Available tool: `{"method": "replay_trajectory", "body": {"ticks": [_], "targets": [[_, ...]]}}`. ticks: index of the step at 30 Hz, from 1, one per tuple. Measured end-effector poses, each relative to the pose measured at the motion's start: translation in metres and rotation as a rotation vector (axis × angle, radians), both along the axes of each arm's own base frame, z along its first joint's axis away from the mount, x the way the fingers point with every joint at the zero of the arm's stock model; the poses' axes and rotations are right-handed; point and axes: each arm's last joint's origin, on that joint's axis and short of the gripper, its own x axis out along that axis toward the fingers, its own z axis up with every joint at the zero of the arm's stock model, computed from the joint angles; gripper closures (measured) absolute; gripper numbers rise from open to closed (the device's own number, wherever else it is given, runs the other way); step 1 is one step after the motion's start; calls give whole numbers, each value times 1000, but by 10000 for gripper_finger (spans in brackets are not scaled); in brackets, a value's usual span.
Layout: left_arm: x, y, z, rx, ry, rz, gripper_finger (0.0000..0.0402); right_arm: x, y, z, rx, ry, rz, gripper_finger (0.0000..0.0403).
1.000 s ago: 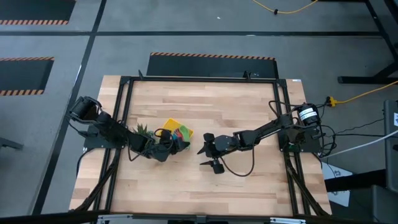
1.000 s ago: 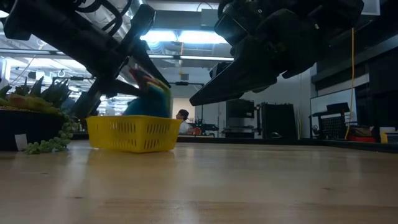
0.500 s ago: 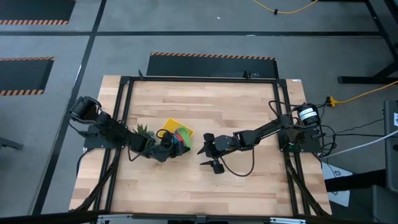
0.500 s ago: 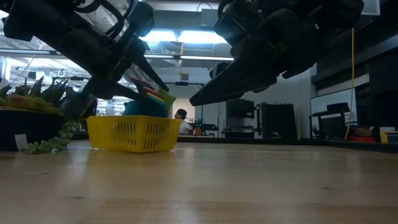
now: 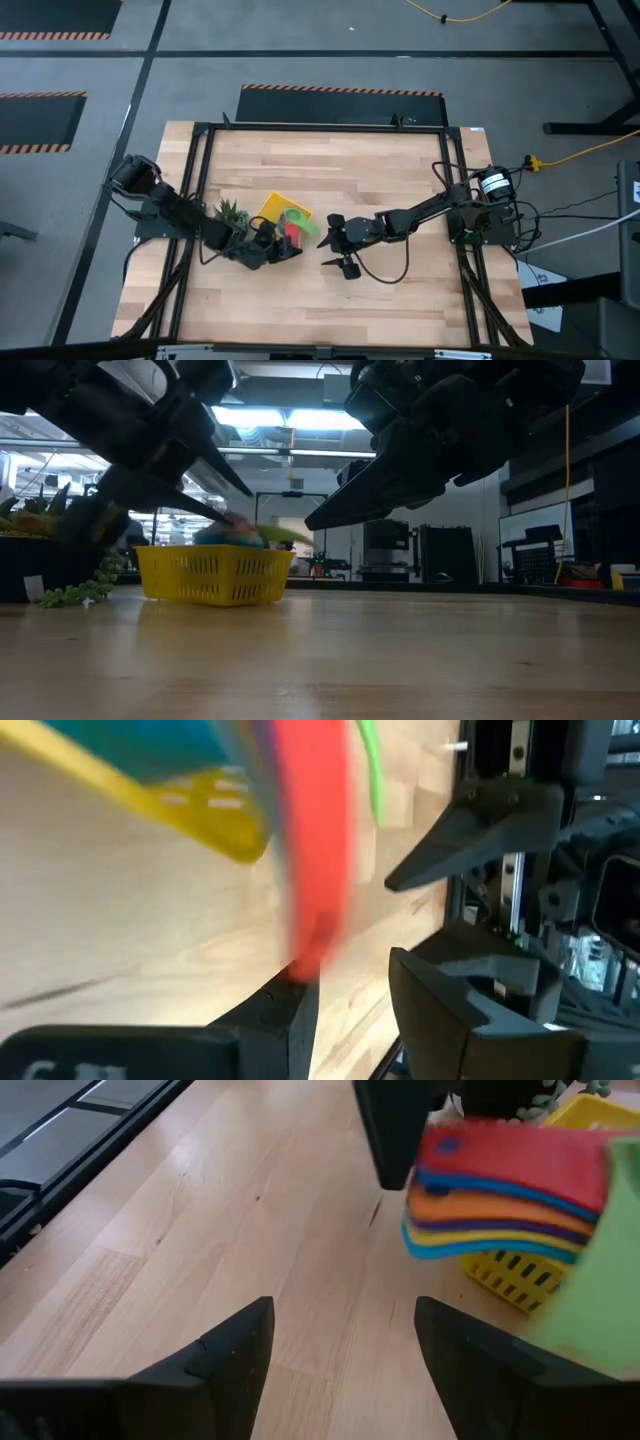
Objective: Nest measuring cups in basket
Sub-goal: Put the stacked measuring cups into the yellow bin
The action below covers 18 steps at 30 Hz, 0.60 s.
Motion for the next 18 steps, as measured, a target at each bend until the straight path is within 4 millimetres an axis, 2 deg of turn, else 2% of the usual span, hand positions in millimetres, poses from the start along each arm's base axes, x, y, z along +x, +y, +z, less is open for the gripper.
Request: {"method": "replay_trajectory", "body": {"ticks": [9, 15, 18], "targets": [[-6, -13, 0, -67, 21, -110, 287, 0, 0, 0, 1, 1, 0, 155], [-7, -20, 0, -106, 53, -284, 287, 0, 0, 0, 0, 1, 0, 155], [-5, -24, 6, -89, -6, -412, 287, 0, 0, 0, 0, 0, 0, 155]]}}
